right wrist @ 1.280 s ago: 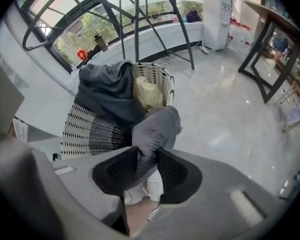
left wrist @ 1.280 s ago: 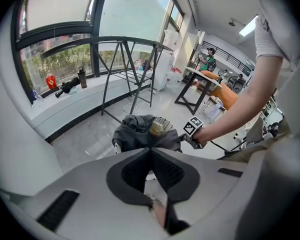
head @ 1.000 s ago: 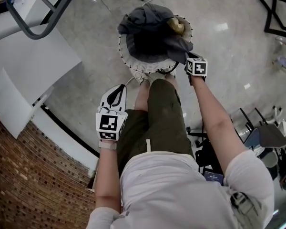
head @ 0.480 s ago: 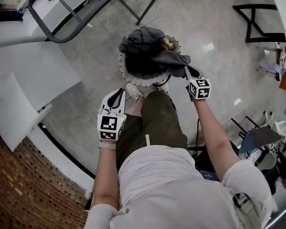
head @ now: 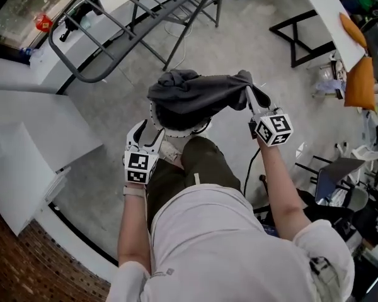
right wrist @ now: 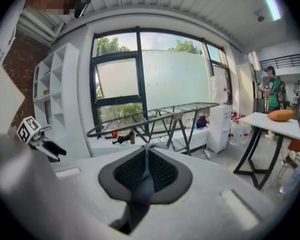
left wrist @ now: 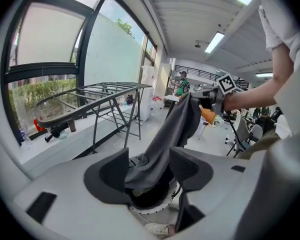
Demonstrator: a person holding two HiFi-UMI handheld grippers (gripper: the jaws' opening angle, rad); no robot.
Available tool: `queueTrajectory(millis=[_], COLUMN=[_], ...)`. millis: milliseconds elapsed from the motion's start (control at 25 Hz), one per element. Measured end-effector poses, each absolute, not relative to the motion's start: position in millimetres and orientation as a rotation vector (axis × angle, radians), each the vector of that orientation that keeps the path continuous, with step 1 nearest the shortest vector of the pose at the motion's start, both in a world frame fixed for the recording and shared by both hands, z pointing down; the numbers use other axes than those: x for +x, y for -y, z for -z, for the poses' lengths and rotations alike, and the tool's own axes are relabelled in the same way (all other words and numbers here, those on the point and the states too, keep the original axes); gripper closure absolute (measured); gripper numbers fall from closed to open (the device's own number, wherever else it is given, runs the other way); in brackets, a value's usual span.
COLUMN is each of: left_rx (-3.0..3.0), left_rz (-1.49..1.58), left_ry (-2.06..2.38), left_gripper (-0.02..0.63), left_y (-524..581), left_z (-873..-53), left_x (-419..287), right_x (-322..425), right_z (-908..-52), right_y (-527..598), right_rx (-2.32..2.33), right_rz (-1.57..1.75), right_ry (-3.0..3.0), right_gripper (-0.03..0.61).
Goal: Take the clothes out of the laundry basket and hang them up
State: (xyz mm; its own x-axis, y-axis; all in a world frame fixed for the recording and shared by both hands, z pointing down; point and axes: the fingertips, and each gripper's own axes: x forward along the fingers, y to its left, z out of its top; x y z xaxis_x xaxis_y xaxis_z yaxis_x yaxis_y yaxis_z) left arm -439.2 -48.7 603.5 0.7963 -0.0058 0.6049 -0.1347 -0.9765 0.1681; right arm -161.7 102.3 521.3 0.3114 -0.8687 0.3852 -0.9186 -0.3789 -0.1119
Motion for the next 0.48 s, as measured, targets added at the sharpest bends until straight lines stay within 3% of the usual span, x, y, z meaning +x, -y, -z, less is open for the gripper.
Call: queueTrajectory(millis=[480], left_rx=[2.863], left_rz=[-0.973], left_ry=[-0.12], left_gripper=[0.341], left_y=[30], left_z=[-597], left_x=[-375], right_x=[-163], right_z=[-318], right_y=[-89], right_rx=[2.655], right_rz=[-0.248], right_ry=[1.707], right_gripper=[0.555])
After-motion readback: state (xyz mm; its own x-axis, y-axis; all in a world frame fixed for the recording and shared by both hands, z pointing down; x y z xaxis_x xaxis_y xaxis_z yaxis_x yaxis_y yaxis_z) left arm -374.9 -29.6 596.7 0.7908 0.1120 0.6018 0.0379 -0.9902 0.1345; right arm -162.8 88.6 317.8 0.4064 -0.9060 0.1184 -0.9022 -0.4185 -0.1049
